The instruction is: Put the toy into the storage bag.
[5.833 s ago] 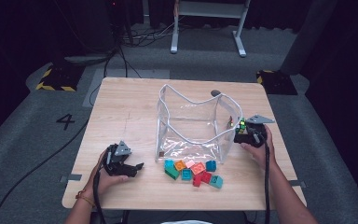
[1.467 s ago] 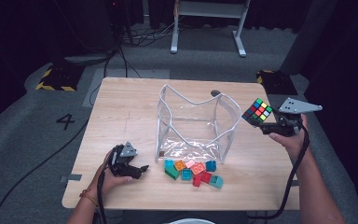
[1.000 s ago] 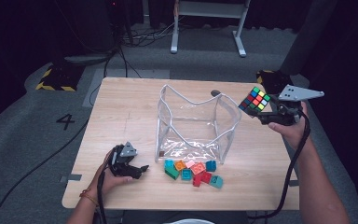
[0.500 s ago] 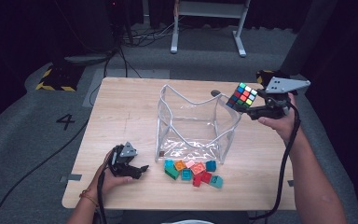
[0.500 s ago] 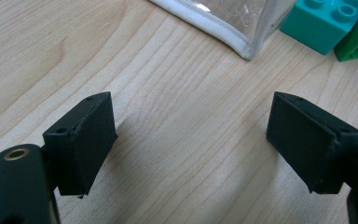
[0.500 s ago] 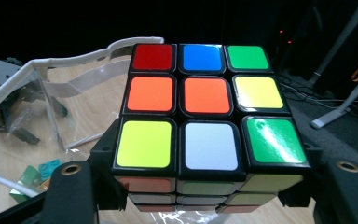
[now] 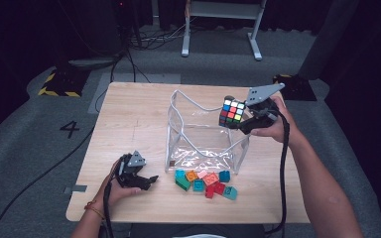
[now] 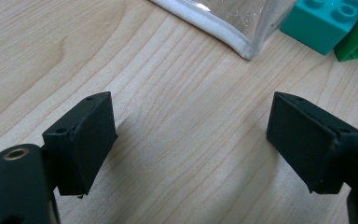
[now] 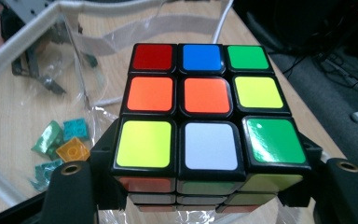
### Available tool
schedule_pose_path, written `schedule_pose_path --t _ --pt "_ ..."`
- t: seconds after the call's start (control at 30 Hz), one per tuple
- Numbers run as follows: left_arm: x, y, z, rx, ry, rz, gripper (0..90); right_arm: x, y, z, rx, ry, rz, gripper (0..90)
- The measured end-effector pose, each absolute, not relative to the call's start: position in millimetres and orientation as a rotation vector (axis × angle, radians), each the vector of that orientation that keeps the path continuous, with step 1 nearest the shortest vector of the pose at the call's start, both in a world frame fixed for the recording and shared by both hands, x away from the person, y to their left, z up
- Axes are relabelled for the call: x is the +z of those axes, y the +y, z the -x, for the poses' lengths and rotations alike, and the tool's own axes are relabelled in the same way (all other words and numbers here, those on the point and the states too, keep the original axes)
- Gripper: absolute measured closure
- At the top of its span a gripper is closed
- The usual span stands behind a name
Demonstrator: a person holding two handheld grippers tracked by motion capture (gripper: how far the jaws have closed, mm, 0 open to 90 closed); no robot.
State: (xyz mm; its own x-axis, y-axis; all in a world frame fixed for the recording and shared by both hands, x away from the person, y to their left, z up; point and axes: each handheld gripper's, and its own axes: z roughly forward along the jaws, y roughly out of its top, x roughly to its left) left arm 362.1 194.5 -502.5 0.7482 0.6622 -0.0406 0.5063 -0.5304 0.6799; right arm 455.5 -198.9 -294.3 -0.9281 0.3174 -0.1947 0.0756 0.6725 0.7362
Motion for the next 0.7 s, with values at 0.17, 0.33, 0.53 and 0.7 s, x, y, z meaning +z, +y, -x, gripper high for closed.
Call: schedule_pose_path --t 0.17,0.33,0.53,0.7 --pt "-502.6 194.4 -362.1 0.289 0.874 -2.248 15.8 -299.5 -189.2 -464.4 1.068 2.662 -0.275 34.3" --pt "-502.6 194.5 -362.2 0.289 0.873 -2.248 15.8 -306.6 -176.9 -472.1 0.987 2.752 -0.217 34.3" --pt "-502.6 194.5 -362.2 0.289 0.873 -2.249 15.8 -316.5 -165.3 -481.9 0.852 2.824 -0.212 34.3" --pt "-502.6 194.5 -362.2 0.29 0.873 -2.249 15.8 -324.0 -157.8 -486.8 0.731 2.877 -0.186 34.3"
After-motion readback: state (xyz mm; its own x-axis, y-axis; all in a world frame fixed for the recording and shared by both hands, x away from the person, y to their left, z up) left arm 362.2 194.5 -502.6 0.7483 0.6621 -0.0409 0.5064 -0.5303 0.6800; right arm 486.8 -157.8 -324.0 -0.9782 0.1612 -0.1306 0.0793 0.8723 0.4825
